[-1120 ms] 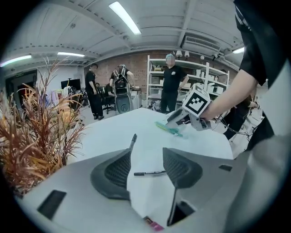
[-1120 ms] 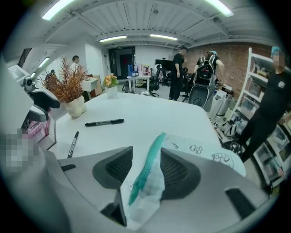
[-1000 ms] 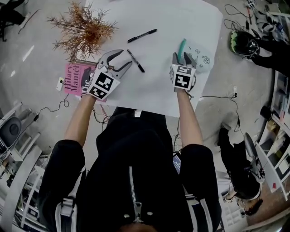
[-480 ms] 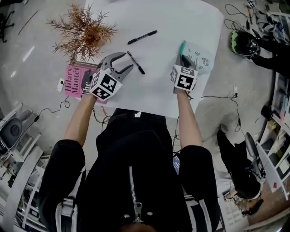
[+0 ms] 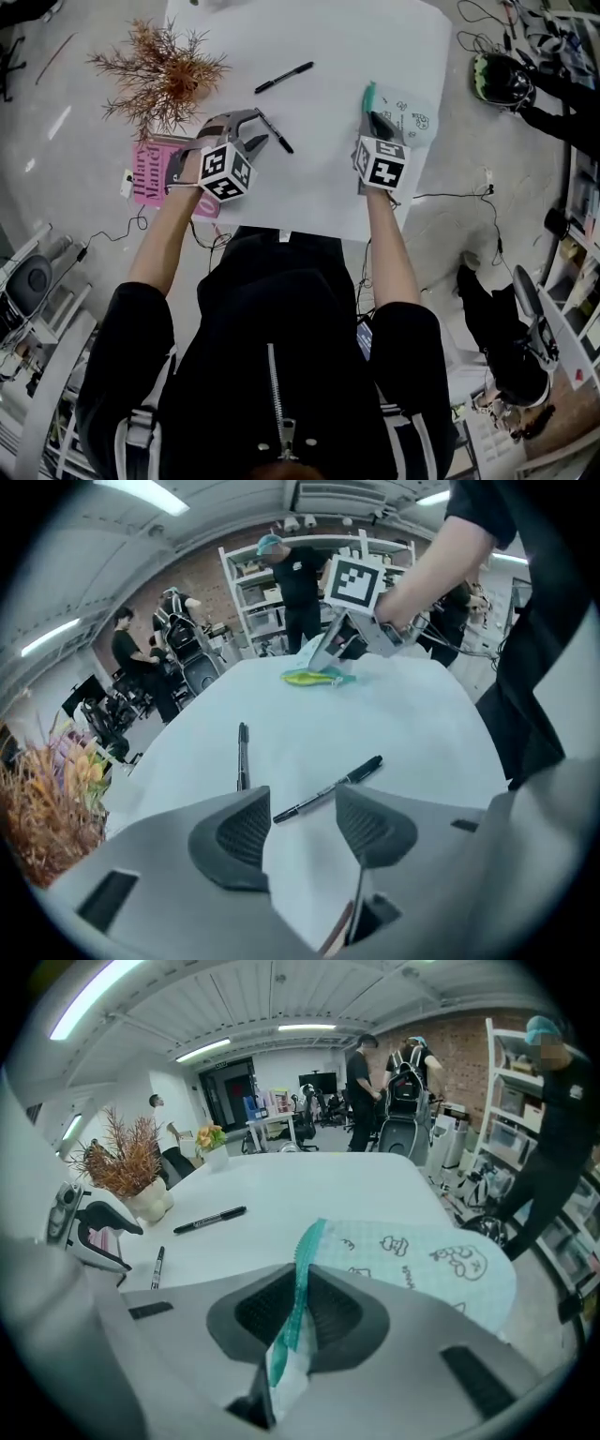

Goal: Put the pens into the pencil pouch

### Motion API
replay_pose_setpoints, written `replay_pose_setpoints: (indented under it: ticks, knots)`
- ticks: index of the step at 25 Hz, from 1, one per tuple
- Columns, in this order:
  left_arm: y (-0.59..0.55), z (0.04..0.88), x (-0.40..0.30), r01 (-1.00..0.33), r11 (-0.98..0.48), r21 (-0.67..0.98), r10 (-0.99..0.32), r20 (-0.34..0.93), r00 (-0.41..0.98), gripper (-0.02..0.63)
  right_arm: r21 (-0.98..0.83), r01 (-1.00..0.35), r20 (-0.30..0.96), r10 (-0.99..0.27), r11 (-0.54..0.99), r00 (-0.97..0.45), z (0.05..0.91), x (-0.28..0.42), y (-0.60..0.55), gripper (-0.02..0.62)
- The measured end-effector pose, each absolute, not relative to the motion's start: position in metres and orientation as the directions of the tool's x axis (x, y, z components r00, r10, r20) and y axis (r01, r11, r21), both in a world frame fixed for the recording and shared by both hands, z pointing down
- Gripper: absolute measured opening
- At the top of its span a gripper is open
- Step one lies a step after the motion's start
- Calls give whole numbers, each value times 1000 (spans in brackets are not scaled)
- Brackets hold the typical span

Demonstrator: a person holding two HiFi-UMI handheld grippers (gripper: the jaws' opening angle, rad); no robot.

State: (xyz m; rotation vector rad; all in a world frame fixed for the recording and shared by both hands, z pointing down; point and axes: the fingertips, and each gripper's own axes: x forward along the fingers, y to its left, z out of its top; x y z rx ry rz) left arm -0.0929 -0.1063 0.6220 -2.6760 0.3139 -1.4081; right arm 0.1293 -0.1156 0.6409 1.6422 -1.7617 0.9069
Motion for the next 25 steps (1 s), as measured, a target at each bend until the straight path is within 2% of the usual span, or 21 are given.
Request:
replay_pose_setpoints:
  ticks: [8, 13, 17, 21, 23, 25]
  knots:
    - [-111, 635, -78, 5, -985, -170, -144, 851, 505, 236, -128, -991, 777, -619, 27, -117, 637, 131, -114, 49]
    - [-104, 660, -90, 125, -986, -113, -54, 916, 398, 236, -146, -989, 771, -621, 37, -138, 634, 132, -115, 49]
    - [-103, 672, -96, 160, -981, -111, -48, 935, 351, 234, -161, -985, 760, -630, 56, -160, 628, 132, -113, 49]
    - [-103, 671, -98, 146, -983, -112, -54, 934, 353, 196, -186, -981, 742, -645, 63, -182, 622, 132, -109, 48]
    - [-105, 669, -99, 143, -981, -132, -75, 933, 353, 93, -197, -978, 736, -649, 68, -193, 620, 133, -109, 48]
    - [-103, 668, -100, 142, -981, -132, -75, 934, 350, 75, -203, -976, 732, -651, 74, -202, 620, 133, -108, 48]
